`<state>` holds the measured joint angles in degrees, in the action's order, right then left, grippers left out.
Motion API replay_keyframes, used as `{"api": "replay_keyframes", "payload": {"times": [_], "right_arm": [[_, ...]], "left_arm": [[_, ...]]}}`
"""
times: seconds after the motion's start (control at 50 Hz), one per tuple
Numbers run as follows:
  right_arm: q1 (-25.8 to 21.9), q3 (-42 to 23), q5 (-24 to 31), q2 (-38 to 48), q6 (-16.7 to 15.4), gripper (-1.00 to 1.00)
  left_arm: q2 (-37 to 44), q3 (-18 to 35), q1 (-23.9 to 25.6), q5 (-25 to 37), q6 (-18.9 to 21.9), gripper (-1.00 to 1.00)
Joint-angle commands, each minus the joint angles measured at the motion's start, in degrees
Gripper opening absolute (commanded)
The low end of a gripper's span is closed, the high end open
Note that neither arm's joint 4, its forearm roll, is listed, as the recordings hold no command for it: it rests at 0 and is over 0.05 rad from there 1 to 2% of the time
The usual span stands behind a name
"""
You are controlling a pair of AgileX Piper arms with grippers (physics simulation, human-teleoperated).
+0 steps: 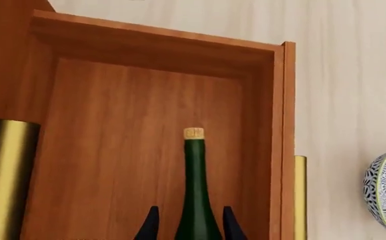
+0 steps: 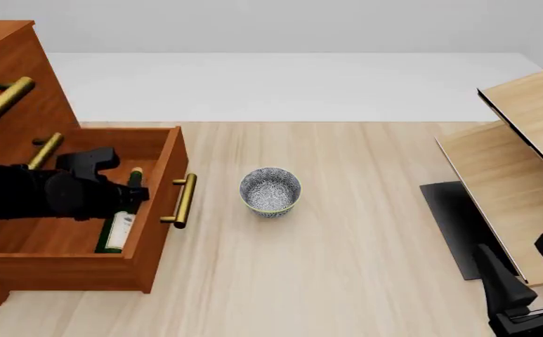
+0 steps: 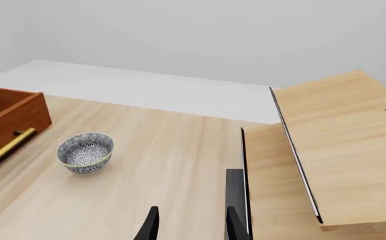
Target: Put the wine bottle in the bottom drawer of the cabinet.
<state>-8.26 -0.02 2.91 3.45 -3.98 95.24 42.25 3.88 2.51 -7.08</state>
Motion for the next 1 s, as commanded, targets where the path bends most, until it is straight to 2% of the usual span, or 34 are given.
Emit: {"api": "replay_keyframes", "payload": {"times": [0.02, 0.7, 1.0], "right_arm": [[0.04, 0.0, -0.12, 0.09, -0.01, 1.0], [-0.06, 0.0, -0.24, 0.31, -0.43, 1.0], [-0.19, 0.0, -0.45, 0.56, -0.71, 1.0]], "left_arm": [[-1.83, 1.3, 1.04, 3.41, 0.34, 1.0], [-12.85, 7.23, 1.72, 14.05, 1.78, 1.0], [-22.3, 12.67, 2.66, 23.06, 4.9, 1.0]]}}
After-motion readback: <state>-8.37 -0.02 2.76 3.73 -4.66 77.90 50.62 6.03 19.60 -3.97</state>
